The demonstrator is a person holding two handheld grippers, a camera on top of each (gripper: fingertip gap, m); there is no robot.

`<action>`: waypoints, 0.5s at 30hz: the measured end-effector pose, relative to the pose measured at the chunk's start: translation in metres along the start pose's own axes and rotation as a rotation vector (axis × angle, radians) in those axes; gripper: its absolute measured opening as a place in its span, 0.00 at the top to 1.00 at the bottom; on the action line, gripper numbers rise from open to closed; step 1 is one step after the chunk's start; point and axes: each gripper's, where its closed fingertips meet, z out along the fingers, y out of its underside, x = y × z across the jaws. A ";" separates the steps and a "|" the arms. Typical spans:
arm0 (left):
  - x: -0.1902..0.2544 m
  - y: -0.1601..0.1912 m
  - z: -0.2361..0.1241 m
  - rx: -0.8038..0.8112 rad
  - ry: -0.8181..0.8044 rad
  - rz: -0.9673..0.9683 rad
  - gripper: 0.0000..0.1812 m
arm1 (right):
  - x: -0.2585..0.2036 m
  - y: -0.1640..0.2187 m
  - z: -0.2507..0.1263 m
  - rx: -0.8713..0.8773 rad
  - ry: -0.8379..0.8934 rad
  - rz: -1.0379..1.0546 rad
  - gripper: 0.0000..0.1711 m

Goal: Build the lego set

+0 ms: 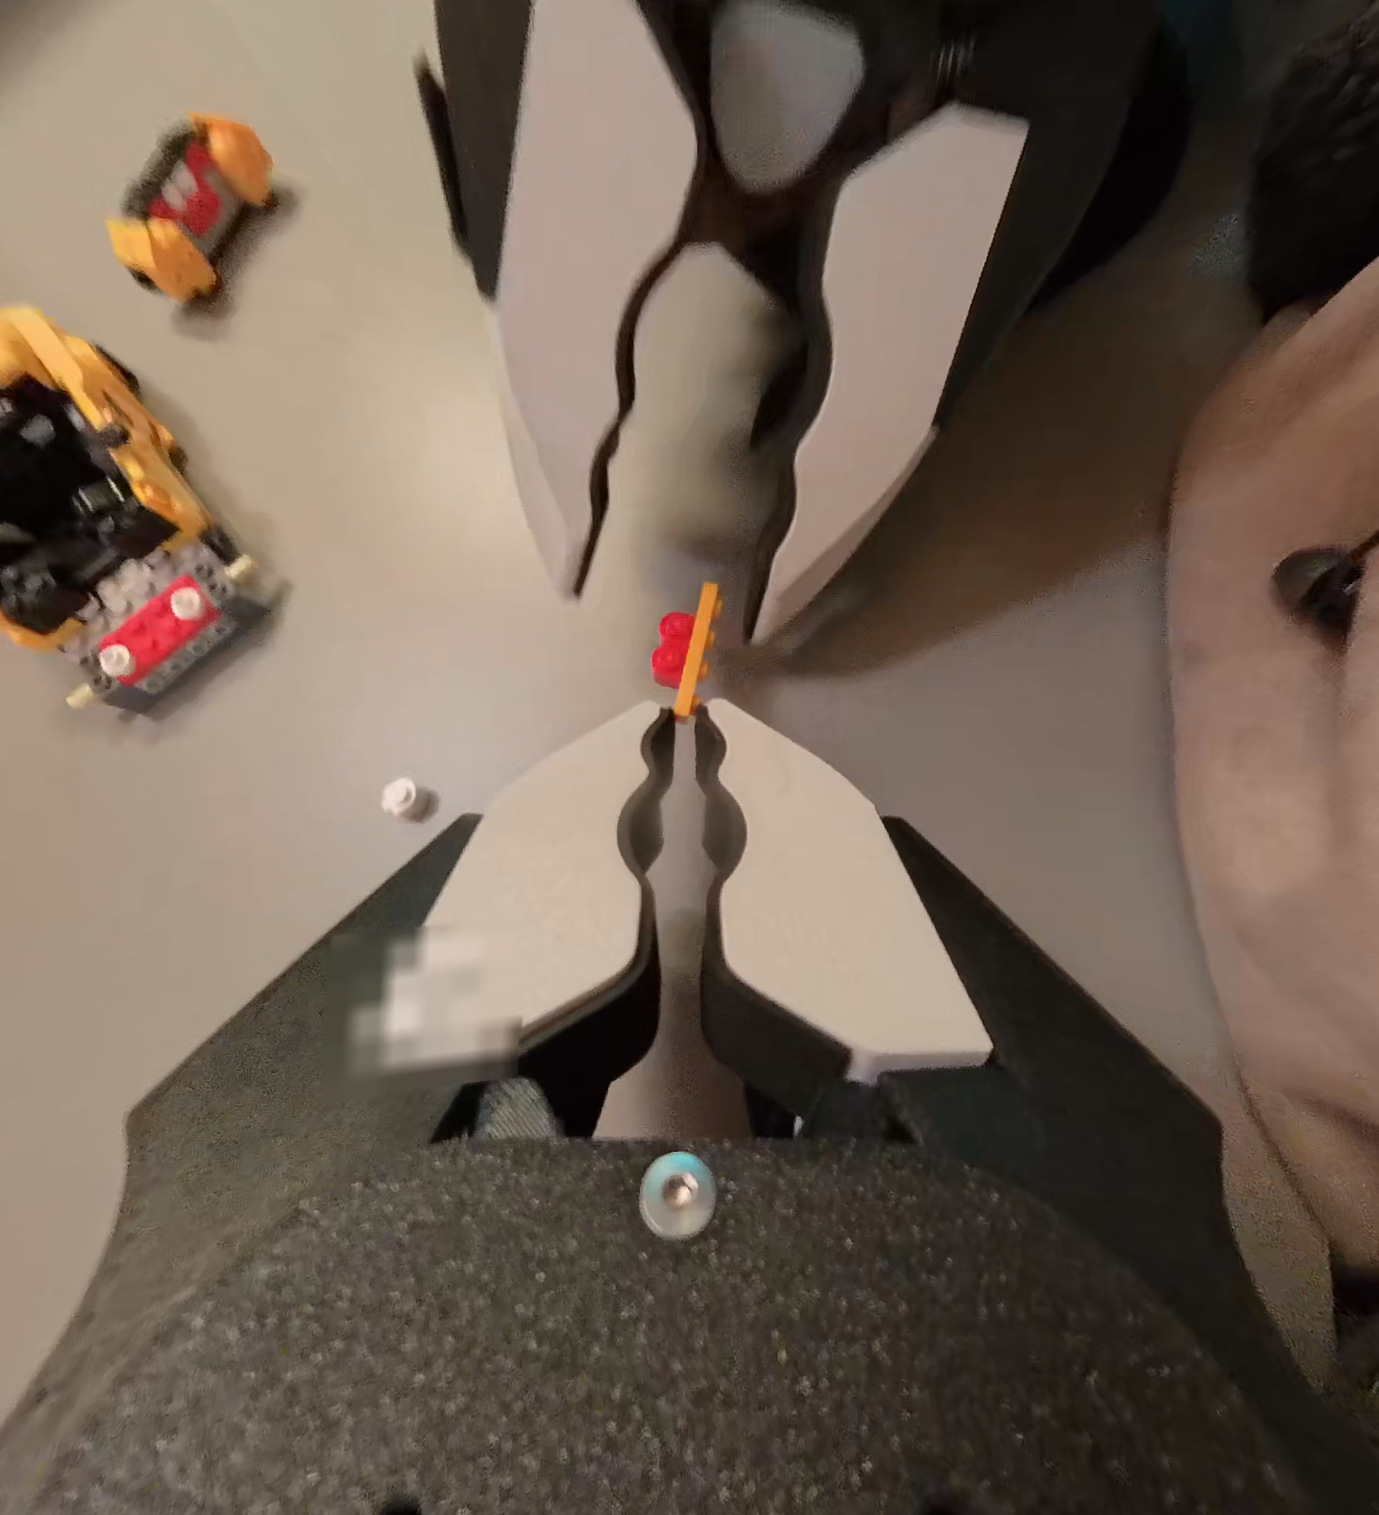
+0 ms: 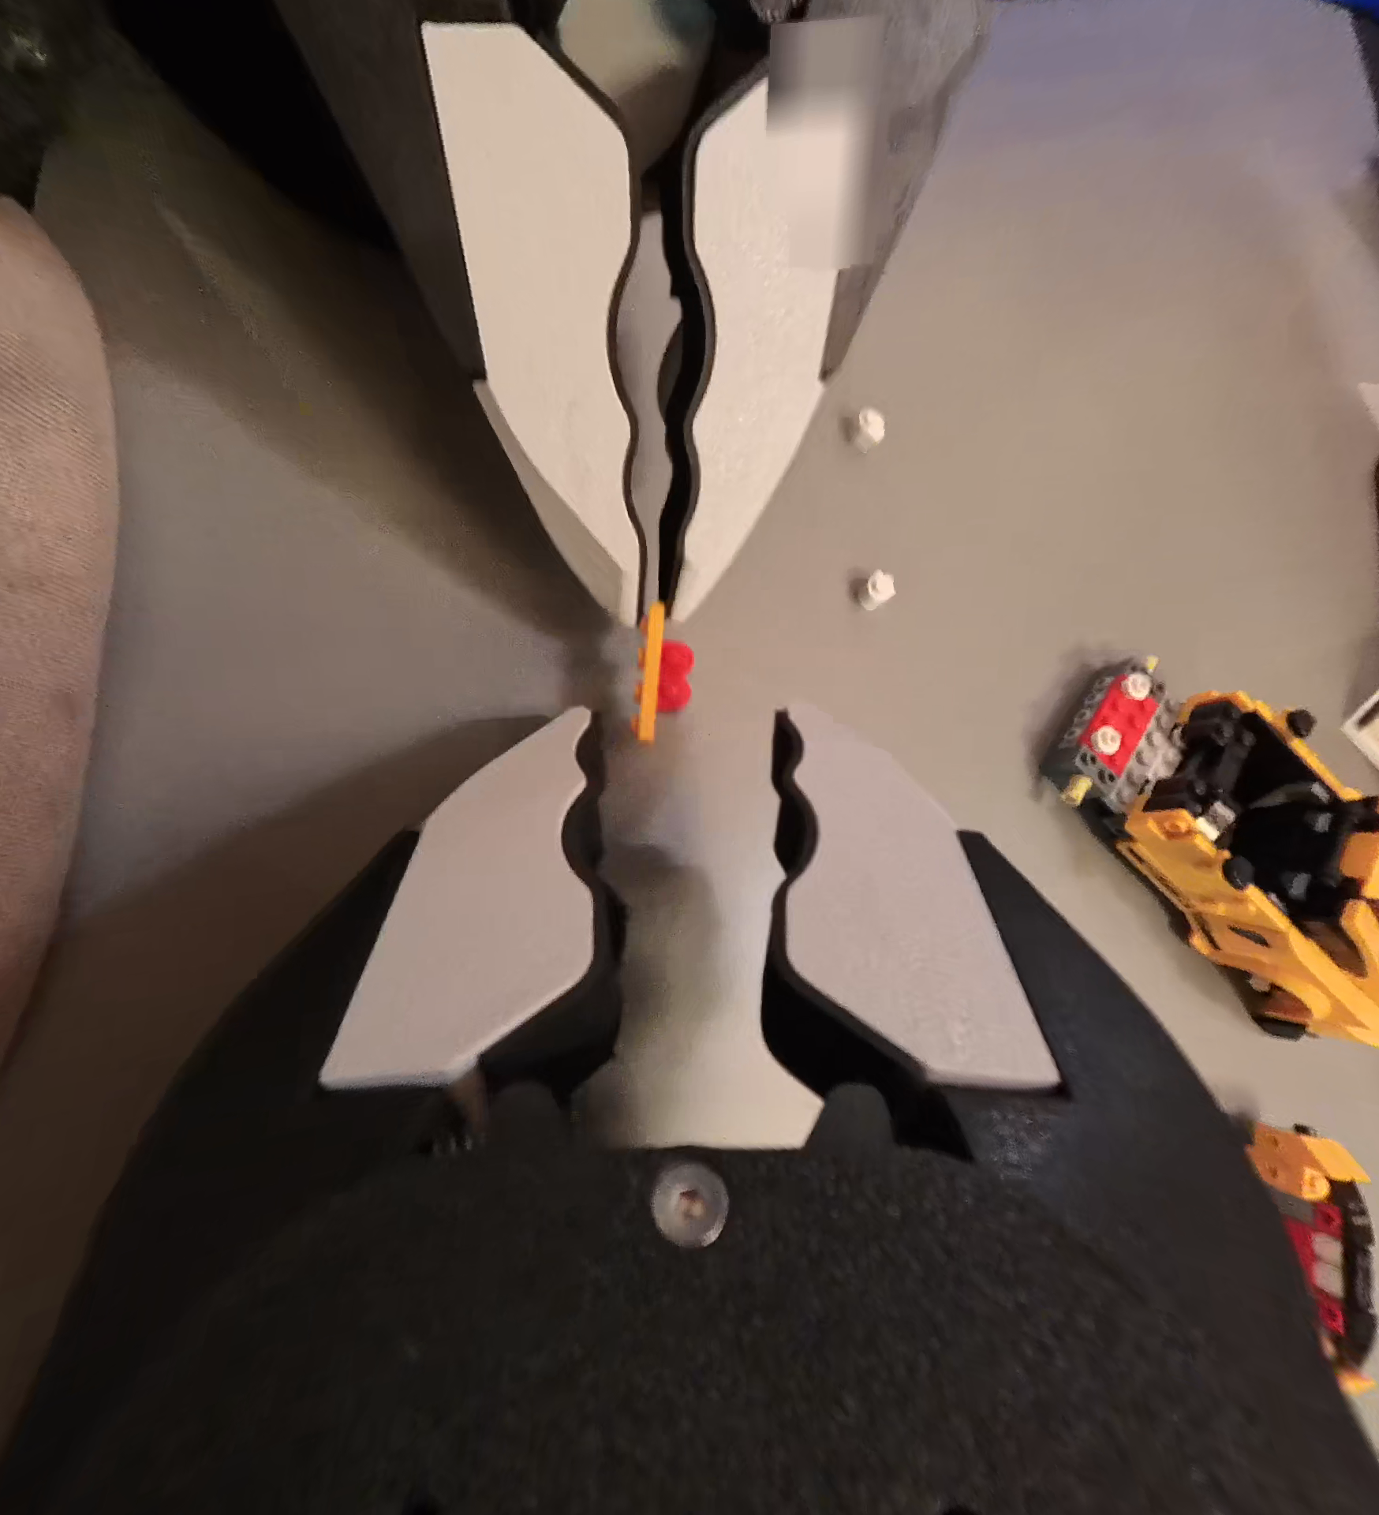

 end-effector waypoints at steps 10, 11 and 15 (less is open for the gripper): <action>-0.015 0.026 -0.002 -0.129 0.037 -0.025 0.88 | 0.048 0.011 -0.001 0.004 -0.009 0.279 0.90; -0.016 0.028 -0.005 -0.125 0.039 -0.029 0.87 | 0.048 0.009 0.002 0.004 -0.011 0.292 0.91; -0.031 0.030 -0.020 -0.093 0.042 -0.095 0.88 | 0.044 -0.001 0.021 -0.030 -0.029 0.313 0.92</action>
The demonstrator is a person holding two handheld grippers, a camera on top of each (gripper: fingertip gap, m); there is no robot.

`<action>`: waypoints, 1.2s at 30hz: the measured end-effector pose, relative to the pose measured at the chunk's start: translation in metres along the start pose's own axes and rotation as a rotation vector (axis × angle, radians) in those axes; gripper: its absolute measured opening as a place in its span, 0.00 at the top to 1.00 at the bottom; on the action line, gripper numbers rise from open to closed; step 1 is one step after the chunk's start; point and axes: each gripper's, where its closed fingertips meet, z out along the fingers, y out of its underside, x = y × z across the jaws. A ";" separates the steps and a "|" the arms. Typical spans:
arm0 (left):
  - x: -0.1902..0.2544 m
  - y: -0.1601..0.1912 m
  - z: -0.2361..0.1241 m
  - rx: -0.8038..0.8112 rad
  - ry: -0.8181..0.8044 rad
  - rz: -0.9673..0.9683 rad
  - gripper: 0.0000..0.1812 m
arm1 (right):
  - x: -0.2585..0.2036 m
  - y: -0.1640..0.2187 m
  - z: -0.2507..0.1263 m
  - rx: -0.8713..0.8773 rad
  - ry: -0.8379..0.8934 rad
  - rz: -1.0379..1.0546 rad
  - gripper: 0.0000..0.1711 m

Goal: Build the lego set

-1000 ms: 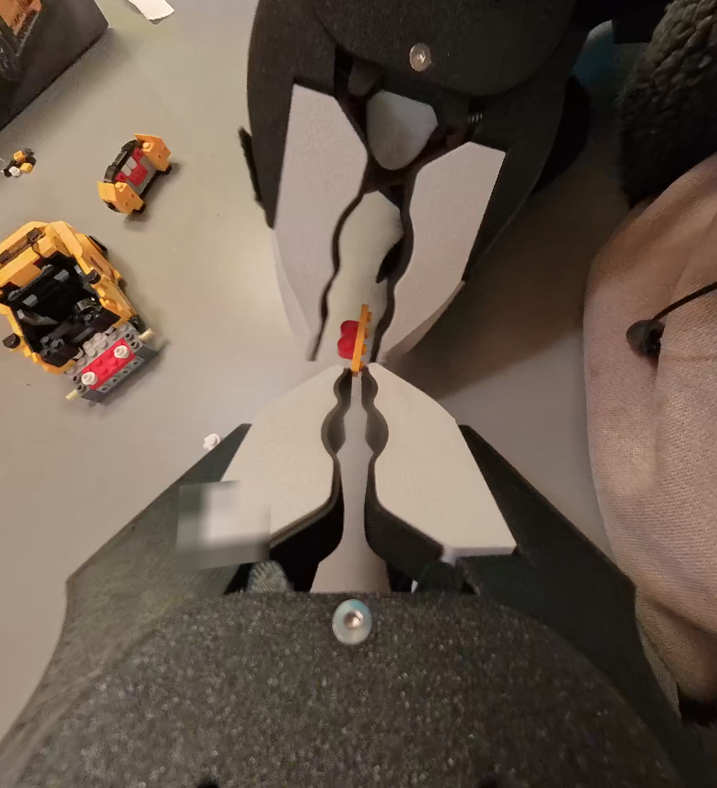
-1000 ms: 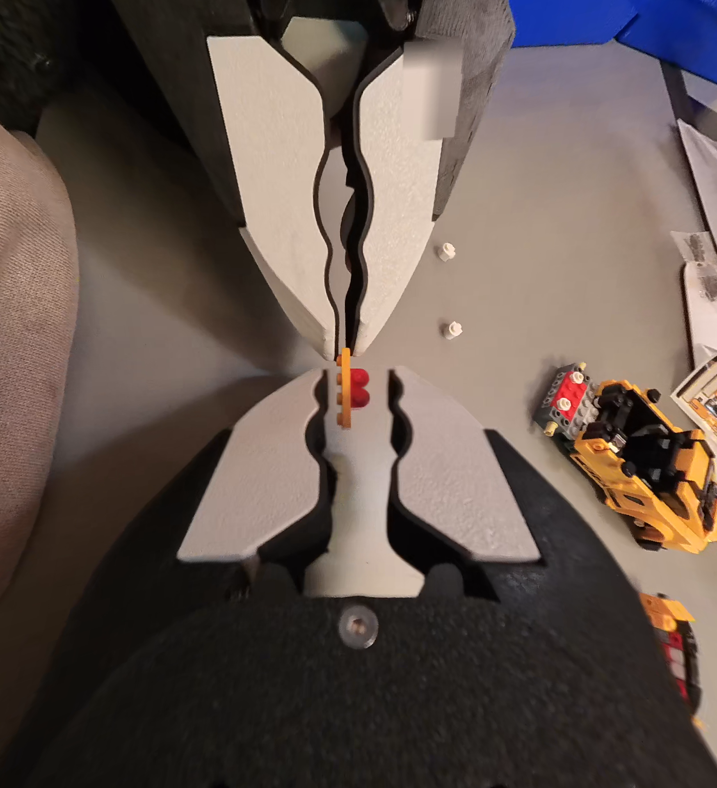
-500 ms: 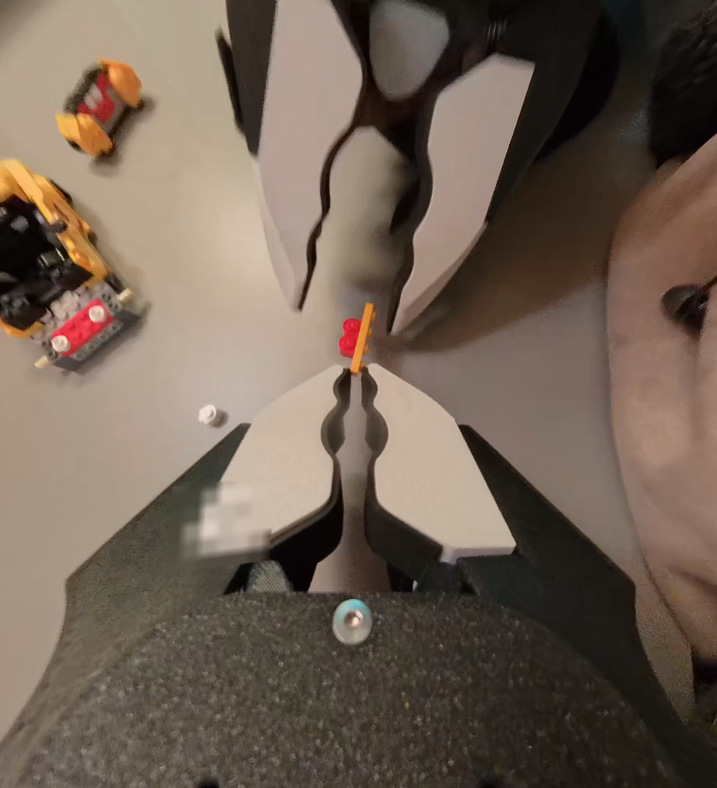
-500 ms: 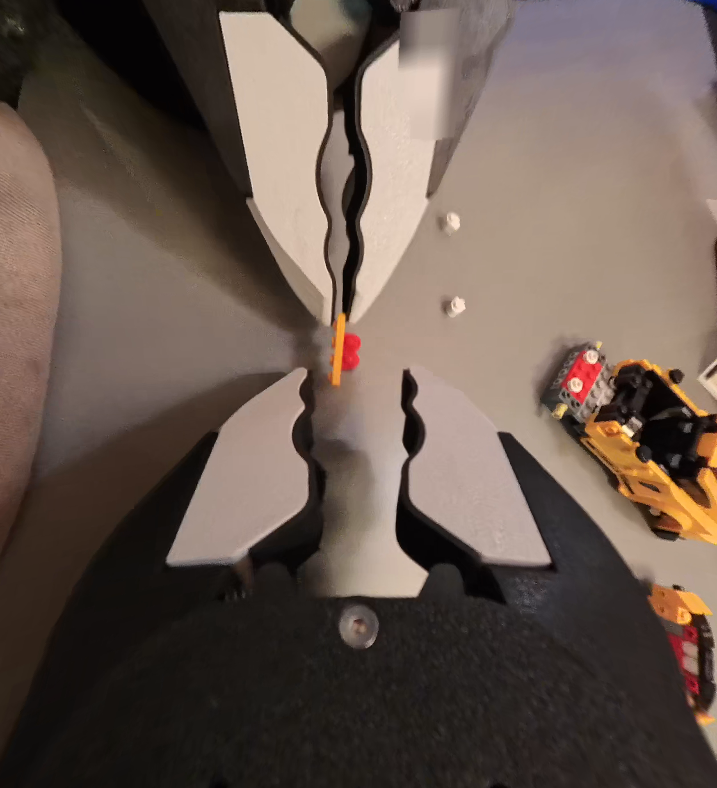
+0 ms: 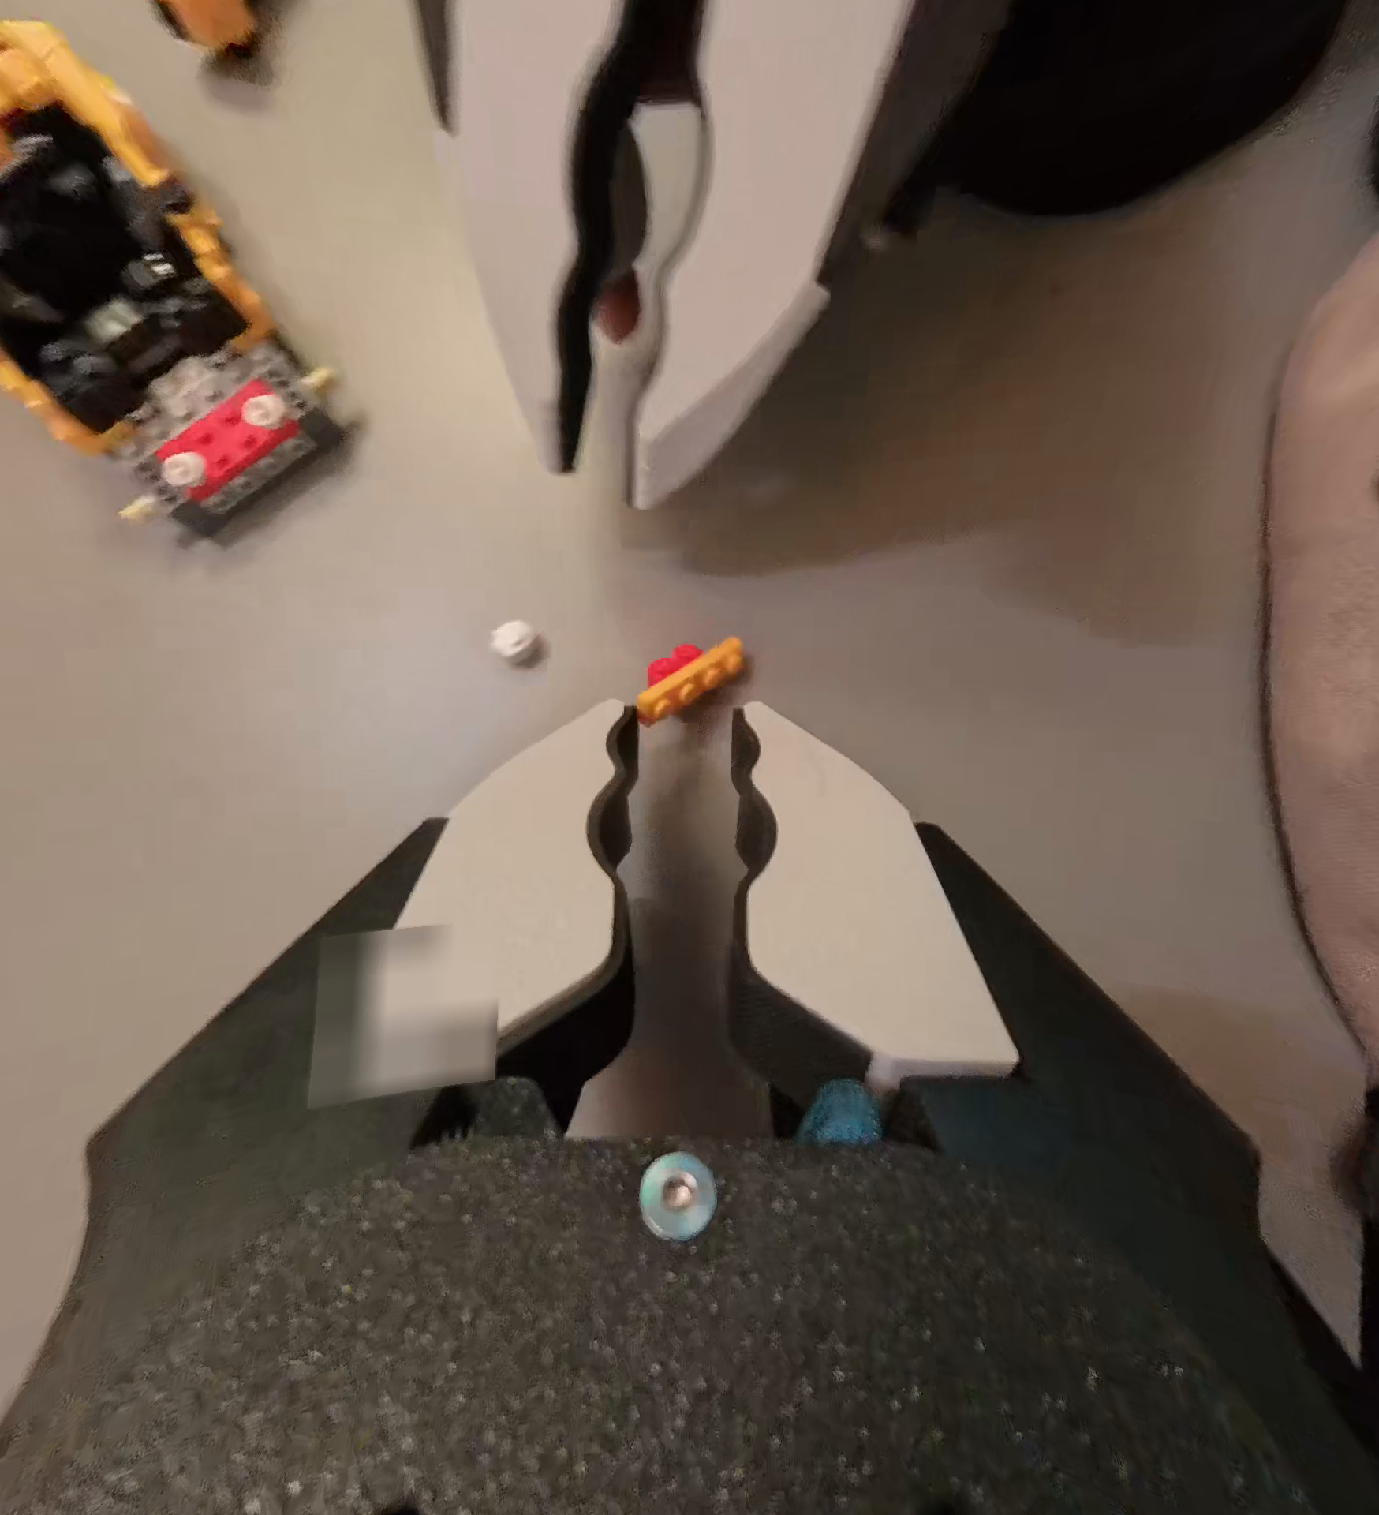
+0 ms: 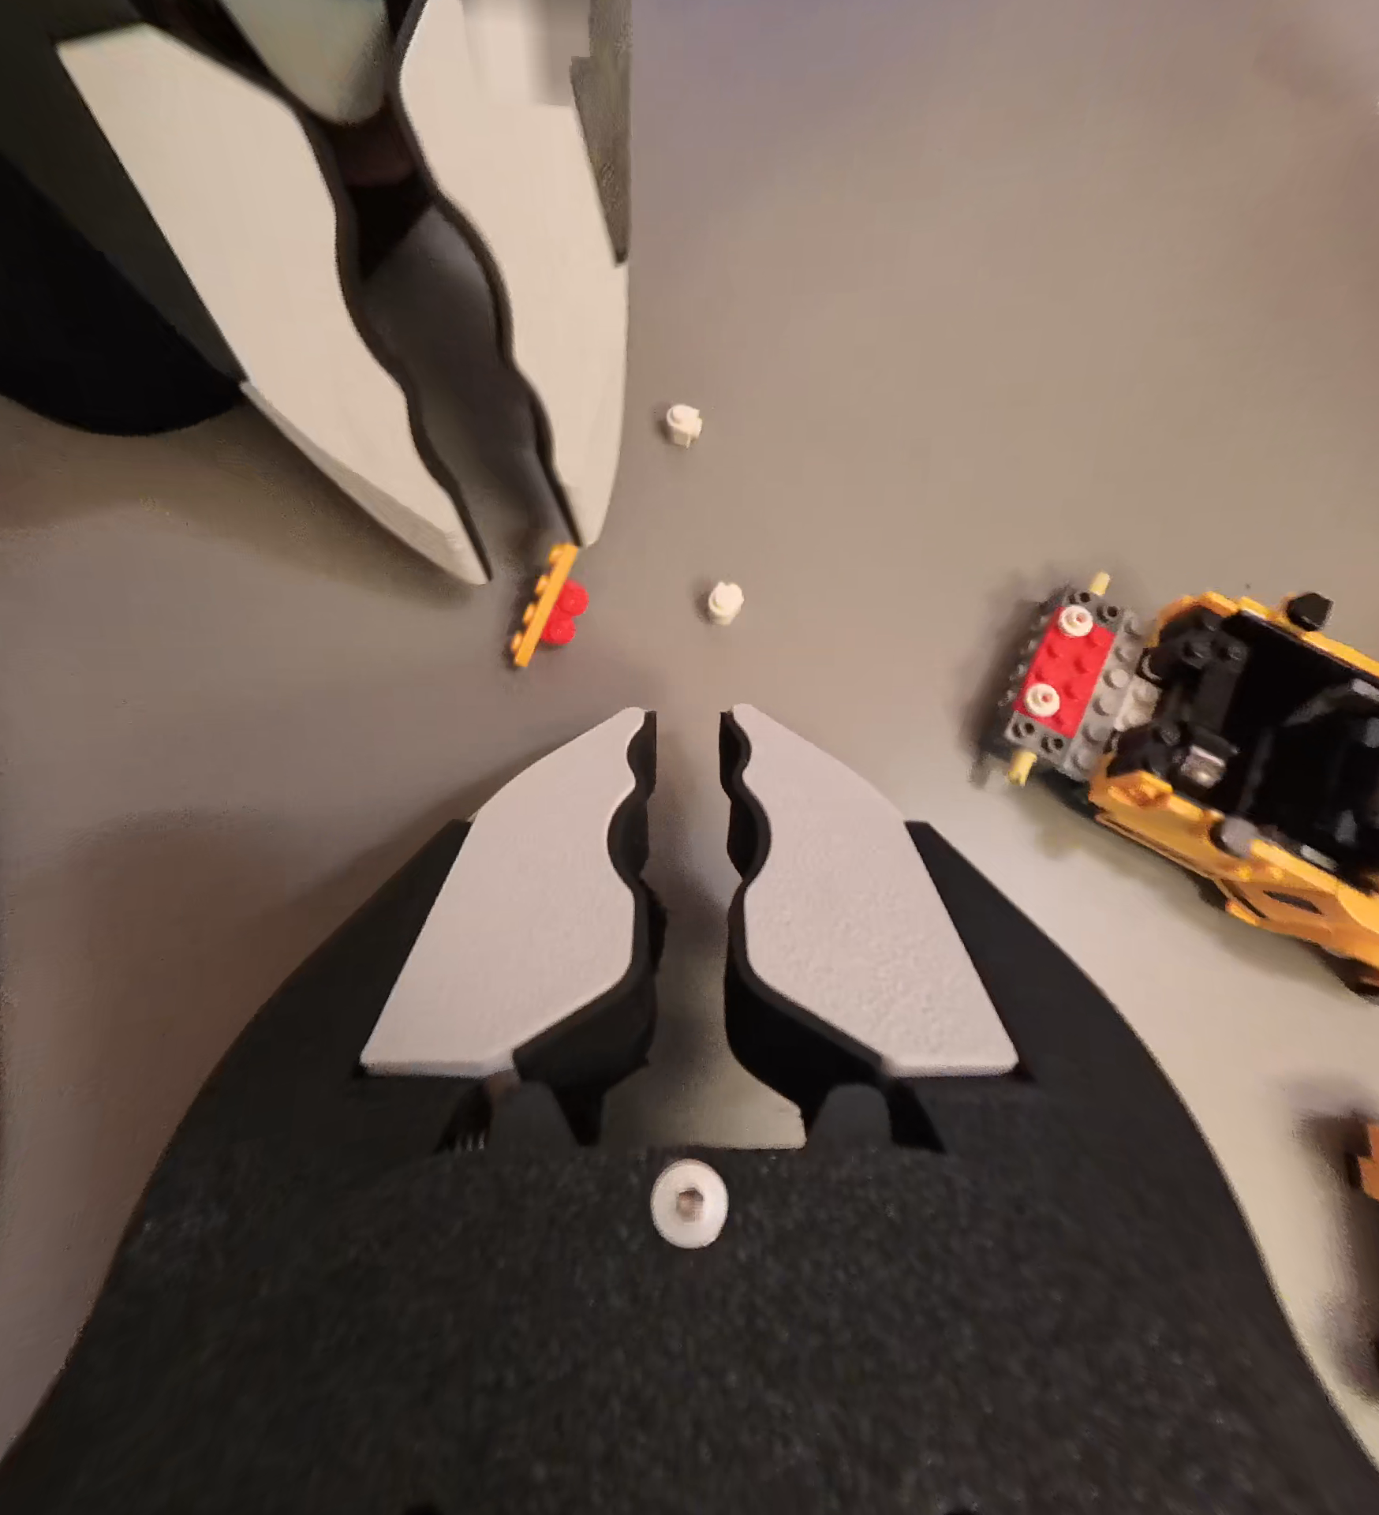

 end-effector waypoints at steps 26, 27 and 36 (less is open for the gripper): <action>0.002 0.006 0.012 -0.062 0.132 0.118 0.97 | -0.037 0.015 0.003 -0.099 -0.538 -0.581 0.95; 0.006 0.002 0.015 -0.048 0.134 0.124 0.97 | -0.037 0.017 0.004 -0.086 -0.537 -0.575 0.95; 0.021 -0.011 0.025 -0.012 0.177 0.139 0.97 | -0.034 0.027 -0.010 -0.067 -0.466 -0.496 0.88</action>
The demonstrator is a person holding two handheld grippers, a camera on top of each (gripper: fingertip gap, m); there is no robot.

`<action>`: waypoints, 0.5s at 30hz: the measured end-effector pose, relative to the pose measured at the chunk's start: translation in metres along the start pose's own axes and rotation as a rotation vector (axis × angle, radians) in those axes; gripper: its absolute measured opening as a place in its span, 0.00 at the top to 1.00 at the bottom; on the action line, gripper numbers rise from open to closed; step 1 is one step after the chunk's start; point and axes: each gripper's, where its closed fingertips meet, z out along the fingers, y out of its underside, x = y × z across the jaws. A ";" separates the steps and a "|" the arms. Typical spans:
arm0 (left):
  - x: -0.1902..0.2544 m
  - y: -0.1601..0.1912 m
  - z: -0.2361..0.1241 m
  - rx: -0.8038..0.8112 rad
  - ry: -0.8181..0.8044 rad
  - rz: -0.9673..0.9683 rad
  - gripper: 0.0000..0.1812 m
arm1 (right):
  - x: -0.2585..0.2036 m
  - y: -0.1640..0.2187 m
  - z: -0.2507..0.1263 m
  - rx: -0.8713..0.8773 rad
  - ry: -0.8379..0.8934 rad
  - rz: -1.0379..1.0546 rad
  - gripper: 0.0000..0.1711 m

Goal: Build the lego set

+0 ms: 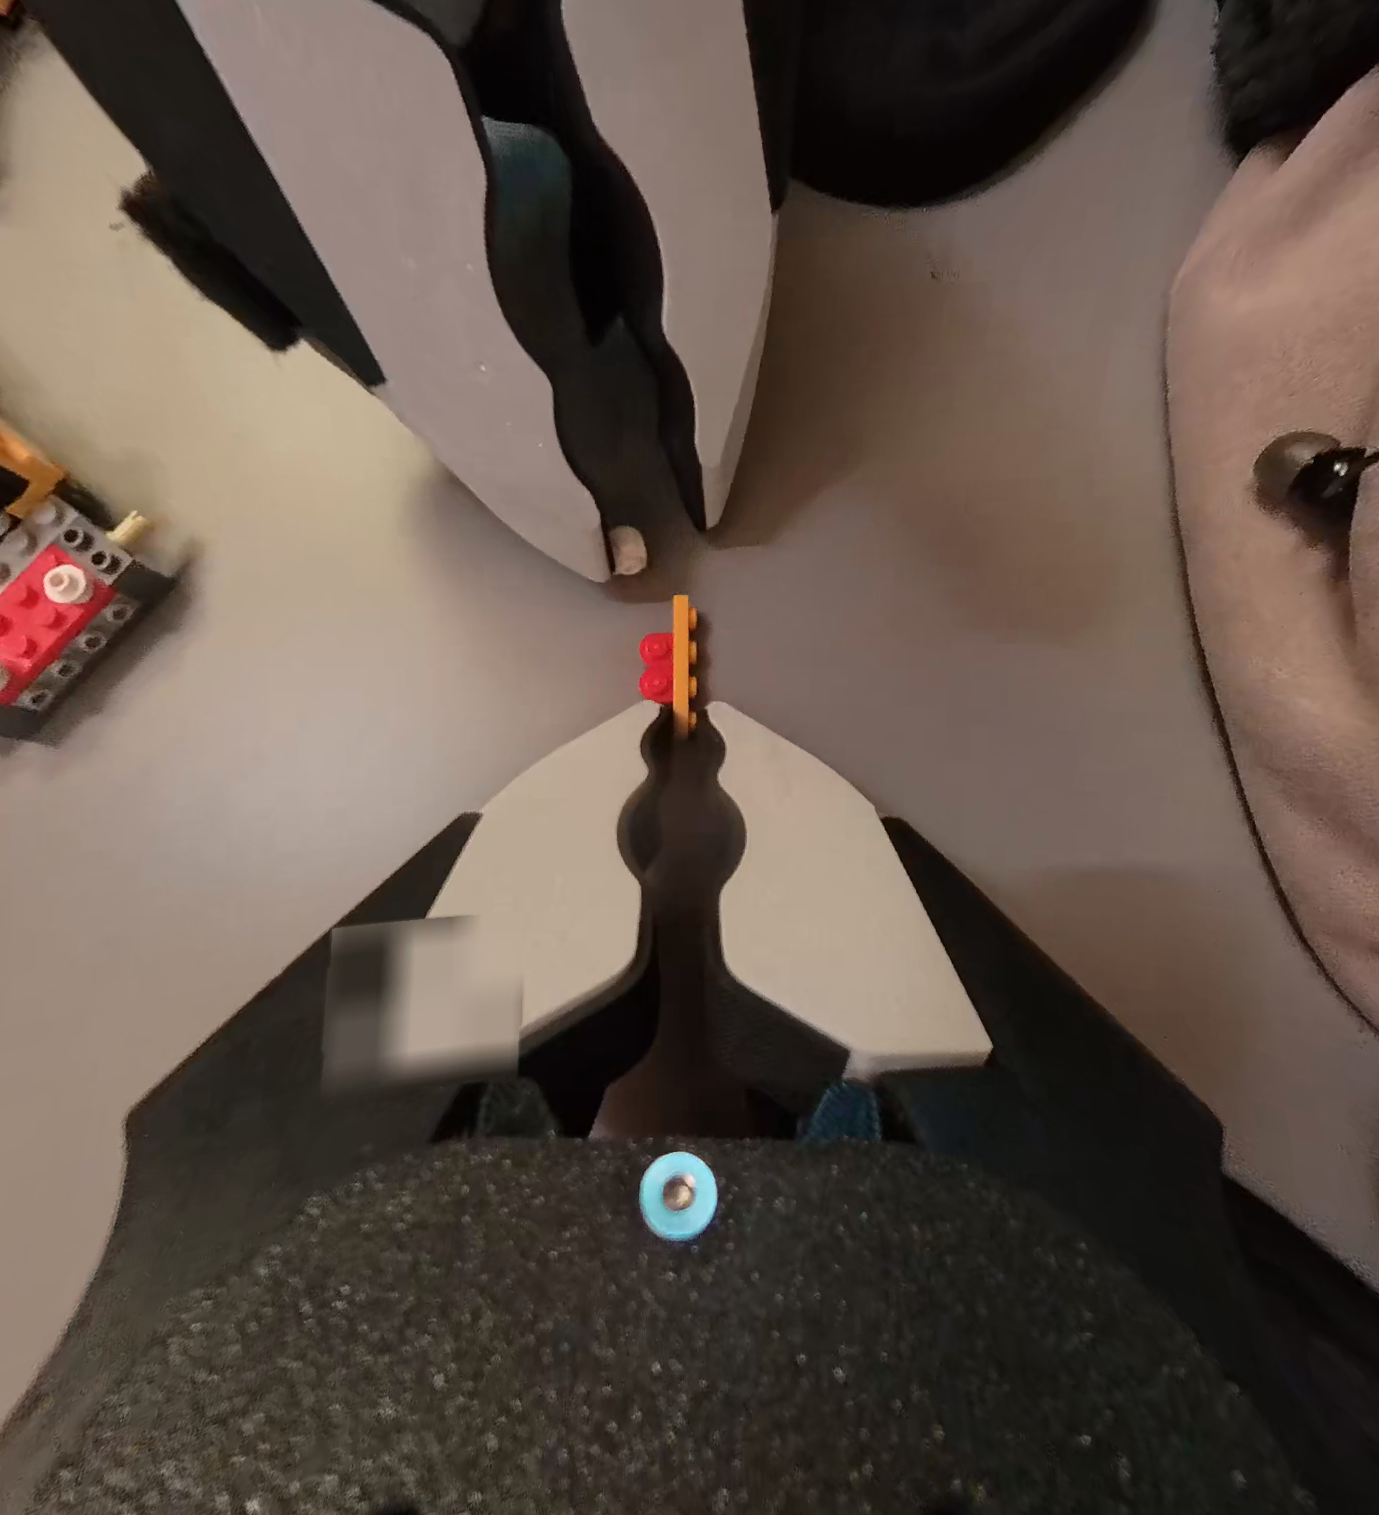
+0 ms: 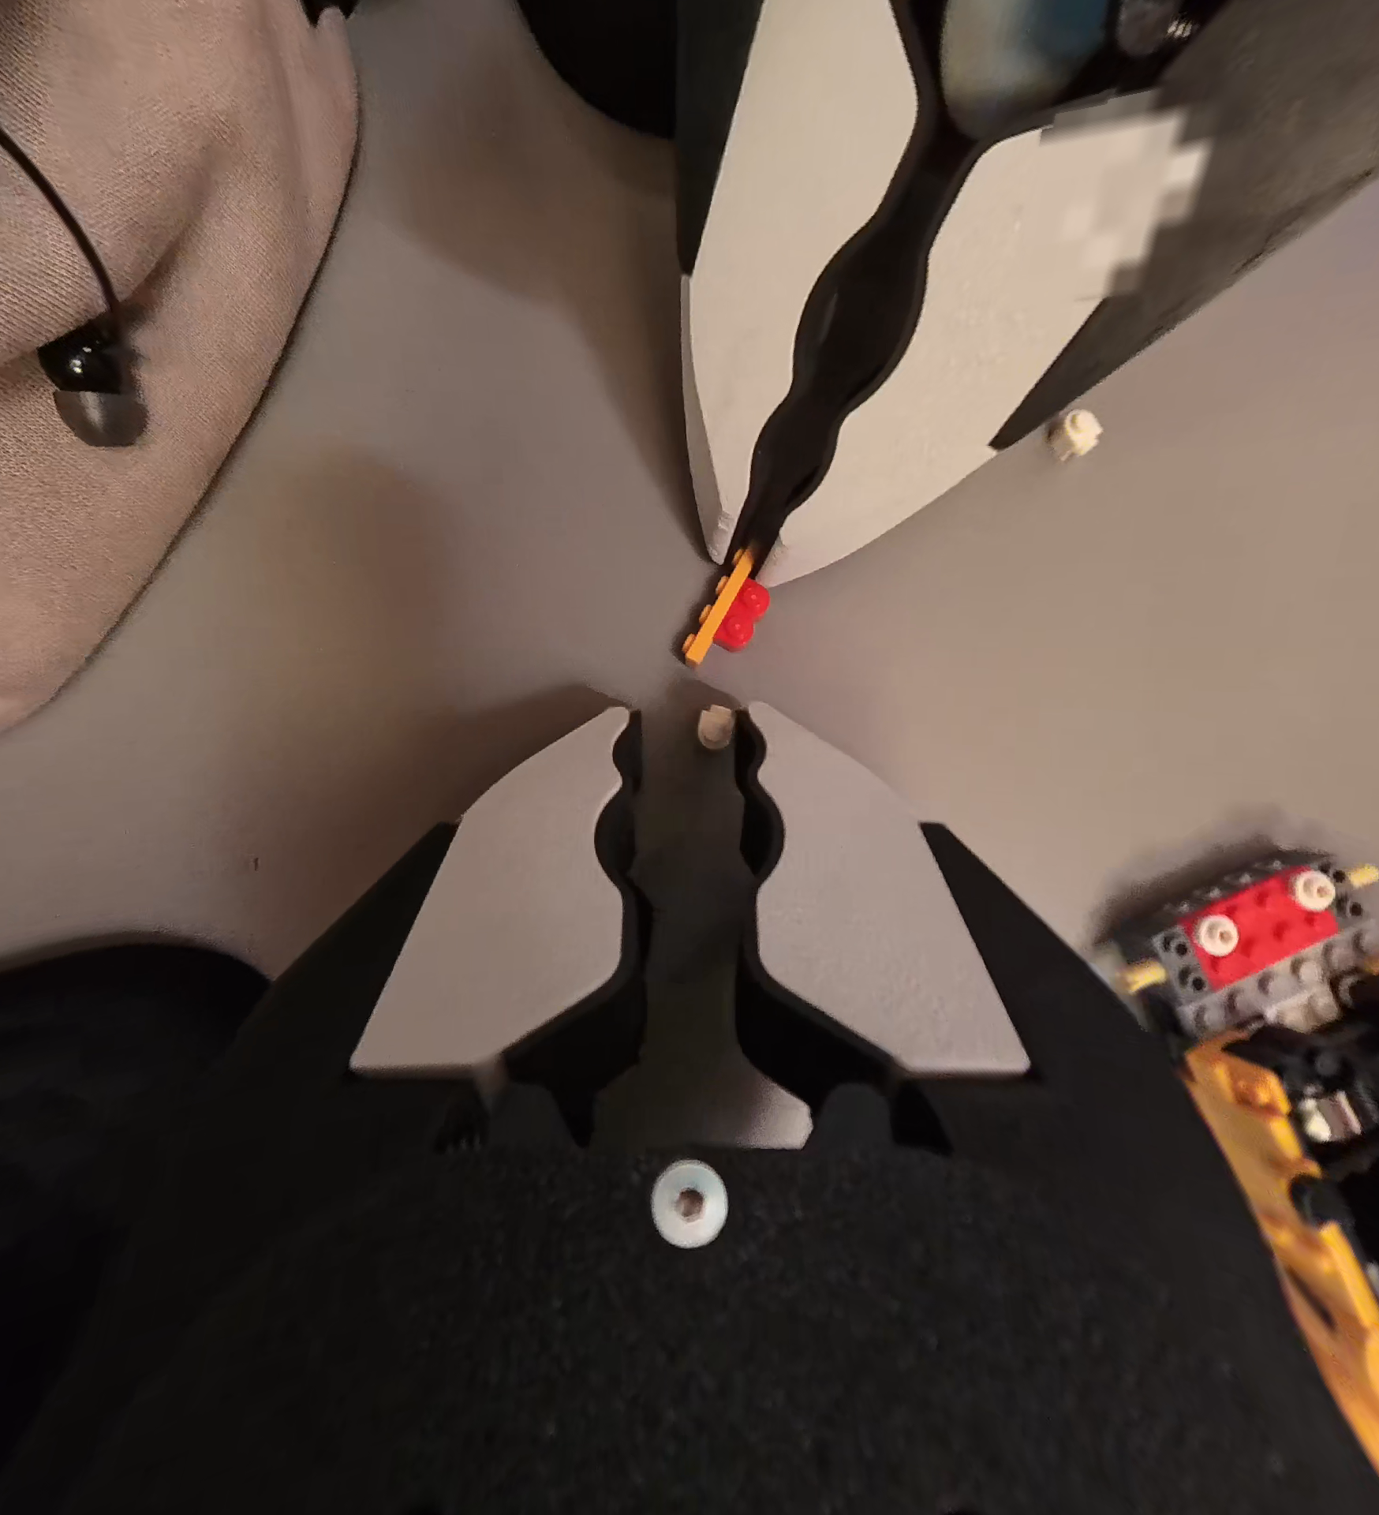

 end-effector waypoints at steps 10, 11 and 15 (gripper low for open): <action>0.009 -0.009 0.008 -0.003 0.101 0.085 0.97 | -0.021 0.013 -0.011 -0.009 0.113 0.104 0.87; 0.009 -0.011 0.009 -0.008 0.111 0.091 0.97 | -0.021 0.015 -0.012 -0.033 0.112 0.119 0.85; 0.010 -0.012 0.011 -0.018 0.110 0.108 0.97 | -0.027 0.015 -0.028 -0.038 0.150 0.229 0.87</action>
